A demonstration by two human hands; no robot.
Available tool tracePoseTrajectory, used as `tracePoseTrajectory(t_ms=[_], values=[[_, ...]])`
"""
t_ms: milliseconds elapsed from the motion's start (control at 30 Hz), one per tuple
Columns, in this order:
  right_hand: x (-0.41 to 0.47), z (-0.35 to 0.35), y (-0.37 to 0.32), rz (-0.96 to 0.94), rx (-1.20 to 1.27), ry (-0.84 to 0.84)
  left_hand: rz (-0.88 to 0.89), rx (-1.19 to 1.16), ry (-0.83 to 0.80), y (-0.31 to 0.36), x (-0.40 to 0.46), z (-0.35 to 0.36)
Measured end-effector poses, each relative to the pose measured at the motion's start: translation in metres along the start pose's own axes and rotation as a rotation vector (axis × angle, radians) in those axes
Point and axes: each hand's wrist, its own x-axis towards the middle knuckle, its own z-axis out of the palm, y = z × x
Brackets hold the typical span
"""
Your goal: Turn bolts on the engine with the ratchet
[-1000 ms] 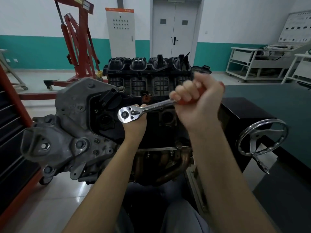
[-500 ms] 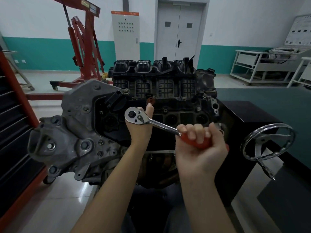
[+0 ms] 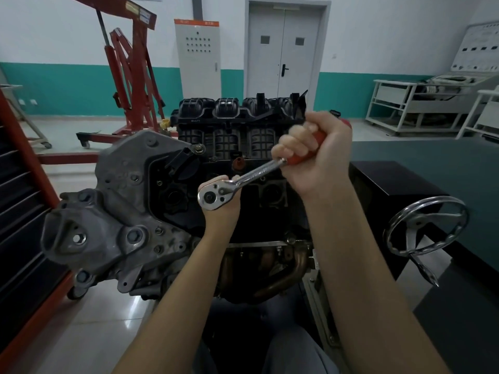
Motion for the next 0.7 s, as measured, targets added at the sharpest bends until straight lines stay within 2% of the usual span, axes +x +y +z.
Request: tracePoseTrajectory(t_ms=[133,267,433,500,600,700], values=[[-0.042,-0.025,0.025,-0.201,0.235,0.146,0.148,-0.032,0.129,0.008,0.001,0.008],[-0.063,-0.035,0.043,-0.233,0.362,0.197,0.085,-0.122,0.147,0.012,0.003,0.012],[-0.037,-0.022,0.02,-0.197,0.16,0.057,0.071,-0.041,0.101,0.009,0.004,0.009],[-0.017,-0.009,0.007,-0.128,0.051,0.005,0.06,-0.12,0.074,0.011,0.003,0.01],[0.009,0.01,-0.006,0.005,-0.086,-0.032,0.071,-0.074,0.038,0.016,0.0,0.009],[0.013,0.014,-0.006,0.04,-0.098,-0.051,0.048,-0.054,0.027,0.013,0.001,0.007]])
